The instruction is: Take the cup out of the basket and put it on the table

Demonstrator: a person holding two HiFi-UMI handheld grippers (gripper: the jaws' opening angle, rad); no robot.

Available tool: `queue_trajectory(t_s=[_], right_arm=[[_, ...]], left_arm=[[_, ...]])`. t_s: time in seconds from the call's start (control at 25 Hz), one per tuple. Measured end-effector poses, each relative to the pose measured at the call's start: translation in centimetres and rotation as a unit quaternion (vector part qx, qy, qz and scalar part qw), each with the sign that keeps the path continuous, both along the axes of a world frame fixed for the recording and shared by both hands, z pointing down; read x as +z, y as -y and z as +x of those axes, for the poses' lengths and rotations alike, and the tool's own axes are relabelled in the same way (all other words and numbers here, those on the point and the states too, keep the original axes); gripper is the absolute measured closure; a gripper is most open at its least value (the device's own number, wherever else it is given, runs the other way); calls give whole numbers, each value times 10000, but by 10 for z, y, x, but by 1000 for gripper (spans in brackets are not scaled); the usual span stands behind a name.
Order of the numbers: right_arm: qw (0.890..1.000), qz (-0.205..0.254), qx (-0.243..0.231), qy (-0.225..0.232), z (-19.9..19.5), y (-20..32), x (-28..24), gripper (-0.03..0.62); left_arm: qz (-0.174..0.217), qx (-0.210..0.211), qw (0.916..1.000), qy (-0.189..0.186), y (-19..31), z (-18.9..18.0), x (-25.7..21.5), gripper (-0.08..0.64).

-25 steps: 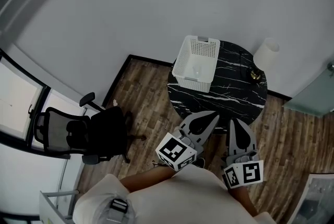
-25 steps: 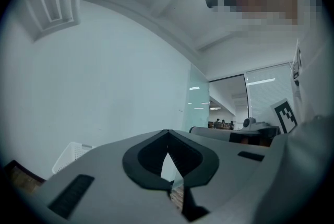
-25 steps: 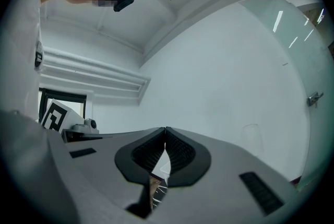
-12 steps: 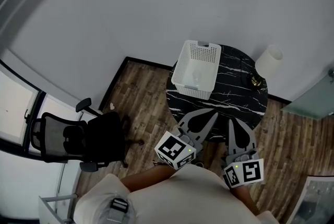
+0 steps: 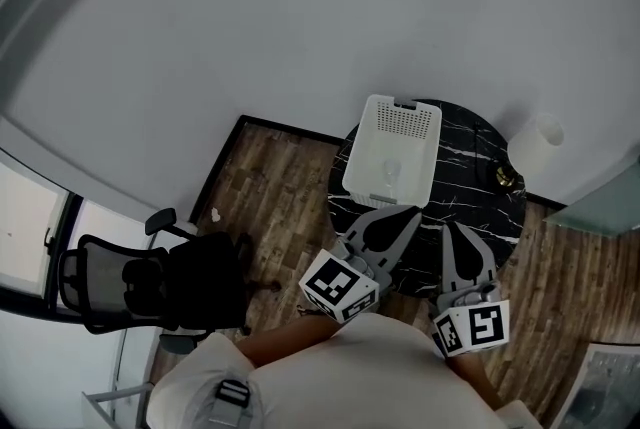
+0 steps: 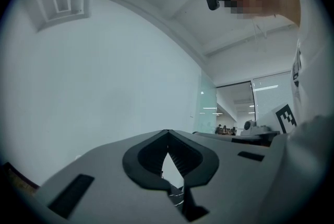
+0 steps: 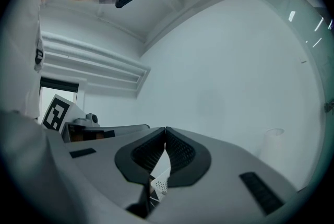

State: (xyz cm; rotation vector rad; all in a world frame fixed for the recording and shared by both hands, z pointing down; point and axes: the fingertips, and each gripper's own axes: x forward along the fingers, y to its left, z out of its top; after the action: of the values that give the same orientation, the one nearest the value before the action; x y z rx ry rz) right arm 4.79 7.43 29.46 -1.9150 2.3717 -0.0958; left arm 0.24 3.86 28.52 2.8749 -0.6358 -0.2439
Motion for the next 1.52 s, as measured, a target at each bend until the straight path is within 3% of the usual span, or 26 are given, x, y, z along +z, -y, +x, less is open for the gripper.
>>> queue_trajectory(t_s=[0.48,1.08,1.52], right_arm=[[9995,-236,171,-92,-23,79,17,584],[9989,-242,364,-175,28,91,18,584],[9980,-608,98,-155,29,104,47,584]], left_arm=[[-275,169,9995,29,82,-24,21,554],[-271,347,9989,161,90,29,18,554],[-568,79,9975,416,105,28,47,554]])
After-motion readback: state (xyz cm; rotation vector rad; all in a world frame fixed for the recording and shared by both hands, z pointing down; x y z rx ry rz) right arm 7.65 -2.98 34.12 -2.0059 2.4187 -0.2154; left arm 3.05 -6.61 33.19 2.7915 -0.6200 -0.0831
